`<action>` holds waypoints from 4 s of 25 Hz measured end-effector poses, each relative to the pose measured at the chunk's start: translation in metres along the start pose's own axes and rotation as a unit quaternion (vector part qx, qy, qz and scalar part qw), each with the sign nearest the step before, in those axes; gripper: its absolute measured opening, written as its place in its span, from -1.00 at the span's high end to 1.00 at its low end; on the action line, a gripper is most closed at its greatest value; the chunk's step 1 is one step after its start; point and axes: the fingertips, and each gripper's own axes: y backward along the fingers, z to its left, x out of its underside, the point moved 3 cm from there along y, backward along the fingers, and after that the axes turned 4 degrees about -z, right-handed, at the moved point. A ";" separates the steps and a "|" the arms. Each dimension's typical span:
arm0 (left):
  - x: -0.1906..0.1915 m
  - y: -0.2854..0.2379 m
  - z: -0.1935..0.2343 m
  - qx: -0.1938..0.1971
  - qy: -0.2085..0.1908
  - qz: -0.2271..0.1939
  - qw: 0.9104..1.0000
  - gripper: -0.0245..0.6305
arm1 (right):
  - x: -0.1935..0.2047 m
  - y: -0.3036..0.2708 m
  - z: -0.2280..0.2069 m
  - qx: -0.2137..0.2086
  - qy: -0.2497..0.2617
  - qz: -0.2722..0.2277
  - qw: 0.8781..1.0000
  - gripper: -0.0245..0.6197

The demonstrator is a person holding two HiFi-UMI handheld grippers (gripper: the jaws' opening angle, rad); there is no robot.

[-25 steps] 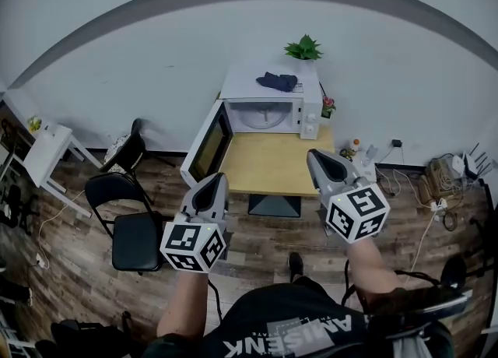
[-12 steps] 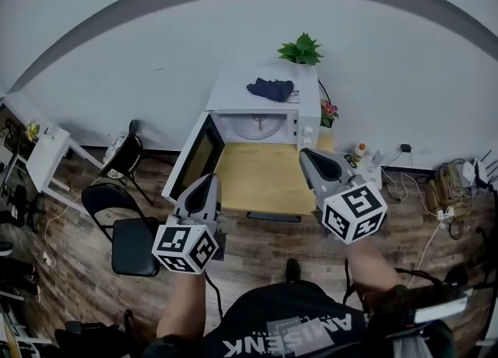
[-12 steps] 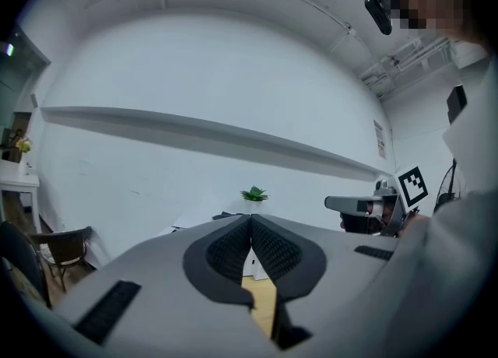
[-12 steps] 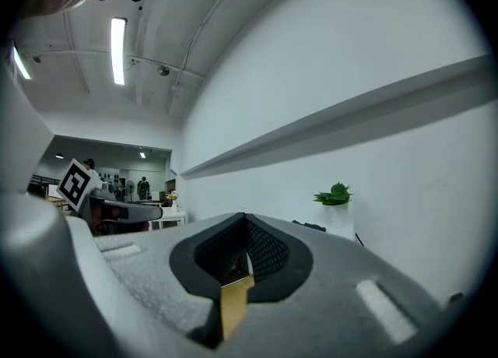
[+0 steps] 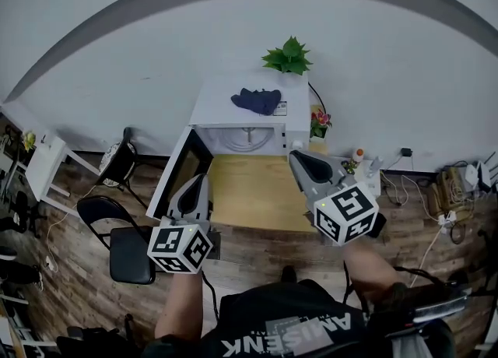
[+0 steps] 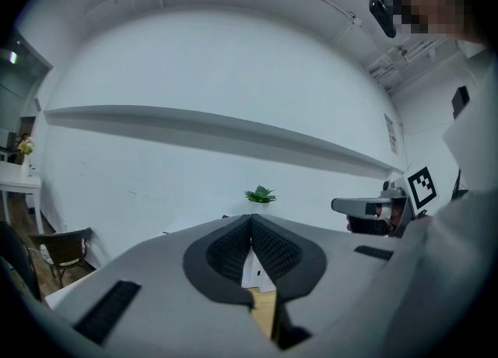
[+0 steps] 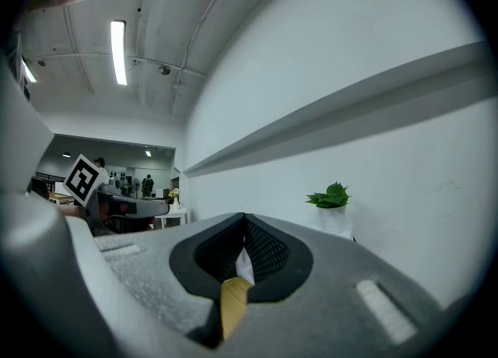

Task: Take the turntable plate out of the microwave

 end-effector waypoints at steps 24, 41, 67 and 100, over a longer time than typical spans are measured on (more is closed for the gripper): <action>-0.015 -0.122 0.107 0.073 -0.006 0.006 0.997 0.92 | 0.006 -0.128 -0.024 0.094 0.007 0.001 0.996 0.87; 0.035 -0.167 0.142 0.124 0.054 0.067 0.989 0.68 | 0.068 -0.163 -0.043 0.156 -0.097 0.021 0.983 0.60; 0.239 -0.207 0.157 0.035 0.235 0.224 0.945 0.35 | 0.272 -0.191 -0.082 0.137 -0.341 0.168 0.915 0.06; 0.349 -0.287 0.193 -0.050 0.426 0.265 0.864 0.11 | 0.386 -0.264 -0.121 0.259 -0.583 0.113 0.762 -0.15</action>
